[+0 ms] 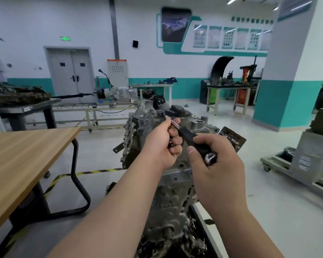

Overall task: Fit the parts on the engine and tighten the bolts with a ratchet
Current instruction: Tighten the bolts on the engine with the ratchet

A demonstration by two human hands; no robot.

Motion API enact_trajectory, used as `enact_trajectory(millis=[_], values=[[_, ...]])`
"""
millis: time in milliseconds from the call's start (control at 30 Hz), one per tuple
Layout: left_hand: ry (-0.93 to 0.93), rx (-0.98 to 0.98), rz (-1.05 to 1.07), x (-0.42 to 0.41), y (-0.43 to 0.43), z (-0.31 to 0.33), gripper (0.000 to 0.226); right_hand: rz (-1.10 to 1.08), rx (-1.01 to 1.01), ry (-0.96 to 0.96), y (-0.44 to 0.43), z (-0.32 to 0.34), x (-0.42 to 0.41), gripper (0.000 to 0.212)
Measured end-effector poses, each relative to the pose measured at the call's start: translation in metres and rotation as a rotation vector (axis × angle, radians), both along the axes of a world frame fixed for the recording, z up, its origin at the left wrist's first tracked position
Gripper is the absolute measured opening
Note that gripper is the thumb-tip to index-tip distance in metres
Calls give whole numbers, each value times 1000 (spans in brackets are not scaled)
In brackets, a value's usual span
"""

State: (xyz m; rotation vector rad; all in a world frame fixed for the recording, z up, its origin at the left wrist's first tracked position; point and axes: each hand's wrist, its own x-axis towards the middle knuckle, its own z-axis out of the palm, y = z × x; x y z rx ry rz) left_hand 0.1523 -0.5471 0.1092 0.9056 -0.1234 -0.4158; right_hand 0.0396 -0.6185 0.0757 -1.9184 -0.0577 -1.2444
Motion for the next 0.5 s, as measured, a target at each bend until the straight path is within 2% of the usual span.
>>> enact_trajectory(millis=[100,233,500], values=[[29,-7,29,2,0,1,26,-9,-97,37,2,8,2,37],[72,-21,65,4,-2,-1,28,-34,-241,69,8,12,4,13],[61,-67,21,-8,6,7,29,-113,-364,42,21,15,4,18]])
